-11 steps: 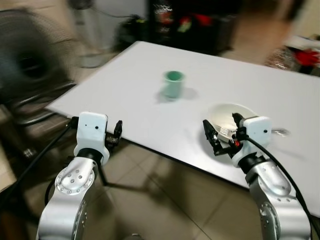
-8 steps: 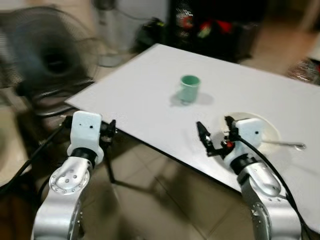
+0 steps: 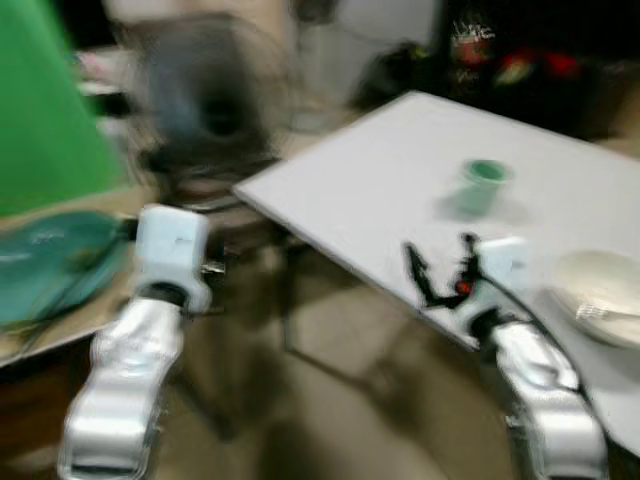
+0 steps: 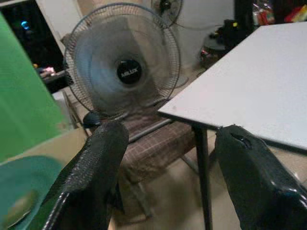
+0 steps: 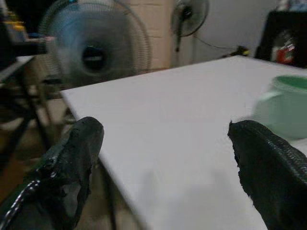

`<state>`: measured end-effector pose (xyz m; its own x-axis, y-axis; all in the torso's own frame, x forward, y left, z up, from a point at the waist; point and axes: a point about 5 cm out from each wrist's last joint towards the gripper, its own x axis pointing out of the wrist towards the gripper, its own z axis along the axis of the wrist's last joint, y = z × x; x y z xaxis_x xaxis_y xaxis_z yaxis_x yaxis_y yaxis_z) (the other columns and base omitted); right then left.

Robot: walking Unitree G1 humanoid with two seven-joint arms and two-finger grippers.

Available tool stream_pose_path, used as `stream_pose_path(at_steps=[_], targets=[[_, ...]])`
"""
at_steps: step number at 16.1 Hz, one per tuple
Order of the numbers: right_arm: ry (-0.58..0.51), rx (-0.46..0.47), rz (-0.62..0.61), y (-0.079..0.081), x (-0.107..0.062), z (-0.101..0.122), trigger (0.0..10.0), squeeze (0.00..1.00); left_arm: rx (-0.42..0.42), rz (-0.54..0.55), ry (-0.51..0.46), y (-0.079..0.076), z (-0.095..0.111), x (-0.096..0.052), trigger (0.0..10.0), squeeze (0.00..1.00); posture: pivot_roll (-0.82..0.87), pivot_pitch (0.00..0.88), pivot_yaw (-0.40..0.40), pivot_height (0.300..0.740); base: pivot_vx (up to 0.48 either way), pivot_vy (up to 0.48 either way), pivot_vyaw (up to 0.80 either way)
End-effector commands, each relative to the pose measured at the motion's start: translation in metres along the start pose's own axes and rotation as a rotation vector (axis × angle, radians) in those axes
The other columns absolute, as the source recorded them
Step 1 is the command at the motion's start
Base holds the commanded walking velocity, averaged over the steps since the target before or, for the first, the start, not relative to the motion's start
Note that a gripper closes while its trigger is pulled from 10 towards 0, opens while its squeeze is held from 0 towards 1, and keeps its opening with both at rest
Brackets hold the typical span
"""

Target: Setting the table

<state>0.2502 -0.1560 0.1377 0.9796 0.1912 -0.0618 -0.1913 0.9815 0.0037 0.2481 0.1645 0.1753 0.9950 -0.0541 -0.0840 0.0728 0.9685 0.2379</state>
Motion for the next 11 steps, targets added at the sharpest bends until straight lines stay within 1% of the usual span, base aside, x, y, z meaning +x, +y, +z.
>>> stream_pose_path(at_steps=[1, 3, 5, 6, 7, 8, 9, 10, 11], targets=[[-0.022, 0.025, 0.043, 0.0096, 0.0019, 0.0050, 10.0, 1.00, 0.010, 0.020, -0.008, 0.0075, 0.0038, 0.0004, 10.0, 0.00, -0.04, 0.000, 0.014, 0.740, 0.000, 0.307, 0.00], [-0.026, 0.027, 0.047, 0.0119, 0.0021, 0.0041, 10.0, 1.00, 0.002, 0.009, -0.011, 0.0075, 0.0046, 0.0004, 10.0, 0.00, -0.04, 0.000, 0.014, 0.740, 0.000, 0.307, 0.00], [-0.028, 0.059, 0.044, 0.0134, 0.0021, 0.0041, 10.0, 1.00, 0.009, 0.004, -0.018, 0.0086, 0.0062, 0.0011, 10.0, 0.00, -0.04, 0.001, 0.016, 0.740, 0.000, 0.313, 0.00], [-0.020, 0.066, 0.052, 0.0135, 0.0017, 0.0036, 10.0, 0.21, 0.009, 0.007, -0.015, 0.0094, 0.0059, 0.0015, 10.0, 0.00, -0.04, 0.001, 0.017, 0.740, 0.000, 0.315, 0.00], [-0.015, 0.061, 0.058, 0.0136, 0.0014, 0.0032, 10.0, 0.21, 0.008, 0.008, -0.013, 0.0096, 0.0056, 0.0016, 10.0, 0.00, -0.04, 0.001, 0.017, 0.740, 0.000, 0.315, 0.00], [-0.008, 0.071, 0.062, 0.0139, 0.0006, 0.0025, 10.0, 0.00, 0.004, 0.010, -0.010, 0.0103, 0.0051, 0.0020, 10.0, 0.00, -0.04, 0.002, 0.016, 0.740, 0.000, 0.319, 0.00], [-0.002, 0.083, 0.059, 0.0139, 0.0004, 0.0019, 10.0, 0.00, 0.001, 0.010, -0.009, 0.0104, 0.0051, 0.0021, 10.0, 0.00, -0.04, 0.002, 0.016, 0.740, 0.000, 0.319, 0.00], [-0.001, 0.091, 0.060, 0.0144, 0.0005, 0.0023, 10.0, 0.00, 0.001, 0.010, -0.007, 0.0109, 0.0047, 0.0025, 10.0, 0.00, -0.04, 0.003, 0.016, 0.740, 0.000, 0.352, -0.42], [-0.001, 0.091, 0.066, 0.0153, 0.0005, 0.0029, 10.0, 0.00, 0.002, 0.011, -0.005, 0.0117, 0.0039, 0.0029, 10.0, 0.00, -0.05, 0.004, 0.015, 0.740, 0.000, 0.364, -0.80]])
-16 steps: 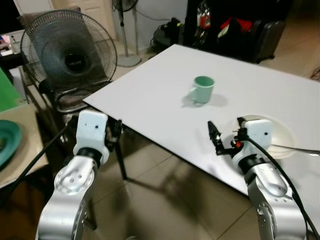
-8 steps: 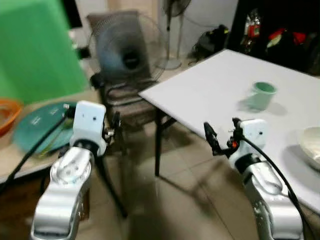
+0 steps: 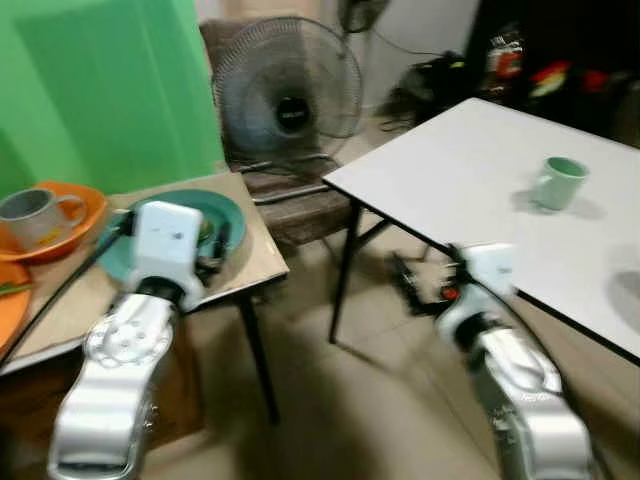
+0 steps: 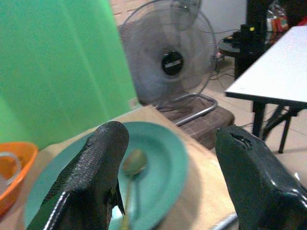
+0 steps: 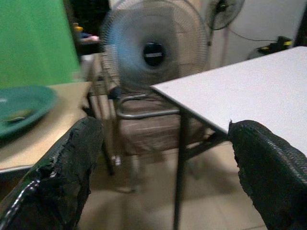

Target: Setting the table

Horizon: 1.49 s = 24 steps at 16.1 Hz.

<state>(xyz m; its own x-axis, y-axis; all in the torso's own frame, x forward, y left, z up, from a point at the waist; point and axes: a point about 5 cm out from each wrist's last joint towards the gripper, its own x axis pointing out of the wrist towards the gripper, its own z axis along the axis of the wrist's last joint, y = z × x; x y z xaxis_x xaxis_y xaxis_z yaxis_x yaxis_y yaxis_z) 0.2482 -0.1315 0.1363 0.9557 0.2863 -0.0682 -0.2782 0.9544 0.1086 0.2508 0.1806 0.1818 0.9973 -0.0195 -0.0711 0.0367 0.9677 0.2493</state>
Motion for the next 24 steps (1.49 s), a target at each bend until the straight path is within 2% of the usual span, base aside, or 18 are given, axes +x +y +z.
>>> stream_pose_path(at_steps=[1, 3, 4, 5, 14, 22, 24], targets=[[-0.019, -0.011, -0.023, -0.007, -0.003, 0.007, 10.0, 0.00, -0.008, -0.025, 0.004, -0.005, 0.000, 0.002, 10.0, 0.00, -0.05, 0.005, 0.014, 0.740, 0.000, 0.375, -0.80], [-0.024, -0.013, -0.015, -0.007, -0.003, 0.009, 10.0, 0.00, -0.040, -0.018, 0.022, -0.002, -0.001, 0.002, 10.0, 0.00, -0.05, 0.008, 0.011, 0.740, 0.000, 0.369, -0.80], [-0.024, -0.014, -0.014, -0.007, -0.002, 0.009, 10.0, 0.00, -0.061, -0.009, 0.038, 0.000, -0.002, 0.003, 10.0, 0.54, -0.05, 0.008, 0.010, 0.740, 0.000, 0.371, -0.56], [-0.023, -0.012, -0.015, -0.007, -0.002, 0.009, 10.0, 0.00, -0.067, -0.006, 0.041, 0.002, -0.002, 0.003, 10.0, 1.00, -0.04, 0.008, 0.009, 0.740, 0.000, 0.368, 0.00], [-0.023, -0.012, 0.035, -0.002, 0.003, 0.011, 10.0, 0.00, -0.053, 0.021, 0.047, 0.008, -0.001, 0.001, 10.0, 1.00, -0.02, 0.021, -0.007, 0.740, 0.000, 0.368, 0.00], [-0.017, -0.009, 0.050, 0.000, 0.010, 0.017, 10.0, 0.00, -0.044, 0.020, 0.042, 0.006, 0.002, -0.001, 10.0, 1.00, -0.02, 0.028, -0.022, 0.740, 0.000, 0.360, 0.00], [-0.009, -0.010, 0.038, -0.002, 0.019, 0.025, 10.0, 0.00, -0.046, 0.001, 0.001, 0.001, 0.010, -0.001, 10.0, 1.00, -0.01, 0.027, -0.028, 0.740, 0.000, 0.000, 0.00]])
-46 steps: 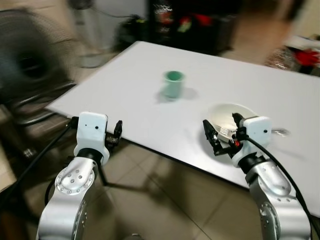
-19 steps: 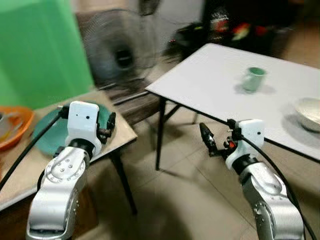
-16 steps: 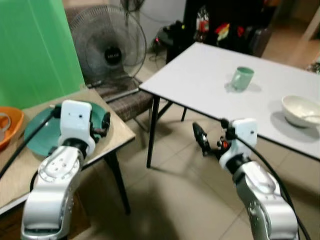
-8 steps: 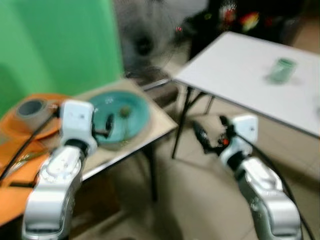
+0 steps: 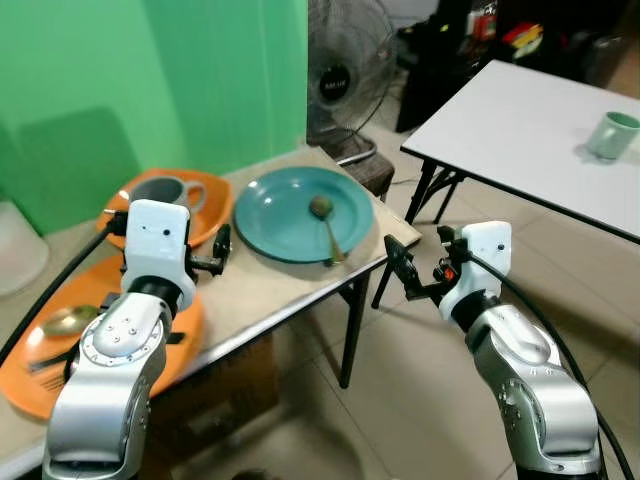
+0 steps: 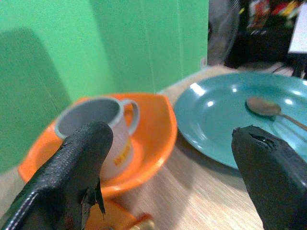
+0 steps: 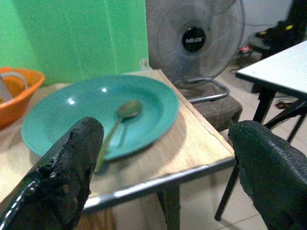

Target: Setting the table

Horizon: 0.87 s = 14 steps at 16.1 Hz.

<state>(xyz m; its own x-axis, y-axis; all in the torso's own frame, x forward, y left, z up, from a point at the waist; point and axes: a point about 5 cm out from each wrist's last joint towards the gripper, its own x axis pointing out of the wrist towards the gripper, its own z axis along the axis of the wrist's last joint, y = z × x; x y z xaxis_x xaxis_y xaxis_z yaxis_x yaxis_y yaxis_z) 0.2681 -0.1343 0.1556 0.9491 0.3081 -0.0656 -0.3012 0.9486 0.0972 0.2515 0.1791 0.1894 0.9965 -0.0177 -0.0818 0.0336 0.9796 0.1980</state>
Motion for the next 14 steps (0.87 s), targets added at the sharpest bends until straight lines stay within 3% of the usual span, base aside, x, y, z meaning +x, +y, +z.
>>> stream_pose_path(at_steps=[1, 2, 4, 11, 14], targets=[[-0.013, 0.010, 0.013, 0.002, 0.004, 0.008, 10.0, 0.00, 0.002, 0.003, -0.022, -0.001, 0.005, -0.001, 10.0, 0.95, -0.01, 0.027, -0.031, 0.740, 0.000, 0.000, 0.00], [-0.027, -0.019, 0.025, 0.001, 0.004, 0.010, 10.0, 0.00, 0.008, 0.009, -0.025, 0.000, 0.005, -0.001, 10.0, 0.91, -0.02, 0.024, -0.038, 0.740, 0.000, 0.000, 0.00], [-0.023, -0.021, 0.022, 0.000, 0.004, 0.009, 10.0, 0.00, -0.012, 0.028, -0.024, 0.001, 0.003, -0.002, 10.0, 0.92, -0.01, 0.022, -0.044, 0.740, 0.000, 0.000, 0.00], [-0.036, -0.013, 0.022, 0.001, 0.005, 0.013, 10.0, 0.00, -0.030, 0.003, -0.082, 0.000, 0.018, -0.002, 10.0, 0.93, -0.01, 0.017, -0.045, 0.740, 0.293, 0.000, 0.00], [-0.039, -0.090, 0.025, 0.002, 0.007, 0.016, 10.0, 0.00, -0.030, -0.005, -0.082, -0.001, 0.018, -0.002, 10.0, 0.92, -0.01, 0.015, -0.045, 0.740, 0.326, 0.000, 0.27]])
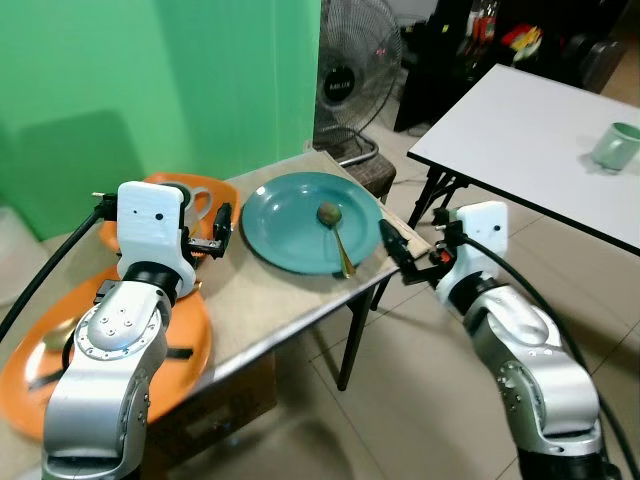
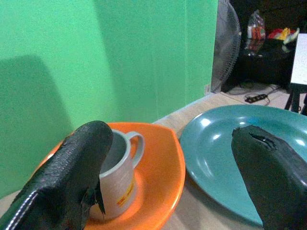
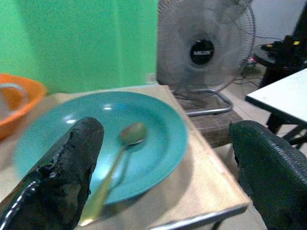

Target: Setting the table

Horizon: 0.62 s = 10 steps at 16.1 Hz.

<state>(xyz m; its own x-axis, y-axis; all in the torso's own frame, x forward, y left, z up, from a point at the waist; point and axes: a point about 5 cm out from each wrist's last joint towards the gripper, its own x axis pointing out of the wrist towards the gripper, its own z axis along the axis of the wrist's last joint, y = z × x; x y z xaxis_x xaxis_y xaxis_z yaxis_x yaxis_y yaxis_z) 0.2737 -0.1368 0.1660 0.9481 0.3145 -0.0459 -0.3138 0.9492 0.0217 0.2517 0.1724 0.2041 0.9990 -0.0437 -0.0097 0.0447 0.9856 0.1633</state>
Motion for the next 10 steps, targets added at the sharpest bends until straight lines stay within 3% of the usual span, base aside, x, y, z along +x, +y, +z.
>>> stream_pose_path(at_steps=[1, 2, 6, 8, 10], targets=[[-0.023, -0.021, 0.019, 0.005, 0.004, 0.007, 10.0, 0.00, 0.005, 0.004, -0.005, 0.002, 0.003, -0.002, 10.0, 0.93, -0.01, 0.012, -0.048, 0.740, 0.322, 0.000, 0.80], [-0.029, -0.016, 0.017, 0.005, 0.004, 0.008, 10.0, 0.00, 0.007, 0.002, -0.006, 0.001, 0.003, -0.002, 10.0, 0.93, -0.01, 0.012, -0.048, 0.740, 0.330, 0.000, 0.80], [0.017, -0.006, 0.058, 0.011, 0.013, 0.018, 10.0, 0.00, 0.048, -0.028, -0.018, -0.001, 0.005, -0.004, 10.0, 0.85, 0.00, 0.003, -0.059, 0.740, 0.067, 0.000, 0.00], [0.089, 0.029, 0.102, 0.017, 0.023, 0.022, 10.0, 0.00, 0.070, -0.049, -0.022, 0.001, 0.007, -0.006, 10.0, 0.84, 0.01, 0.002, -0.059, 0.740, 0.000, 0.000, 0.00], [0.178, 0.002, 0.118, 0.020, 0.036, 0.024, 10.0, 0.00, 0.099, -0.076, -0.016, 0.005, 0.008, -0.008, 10.0, 0.75, 0.01, 0.009, -0.054, 0.740, 0.000, 0.000, 0.00]])
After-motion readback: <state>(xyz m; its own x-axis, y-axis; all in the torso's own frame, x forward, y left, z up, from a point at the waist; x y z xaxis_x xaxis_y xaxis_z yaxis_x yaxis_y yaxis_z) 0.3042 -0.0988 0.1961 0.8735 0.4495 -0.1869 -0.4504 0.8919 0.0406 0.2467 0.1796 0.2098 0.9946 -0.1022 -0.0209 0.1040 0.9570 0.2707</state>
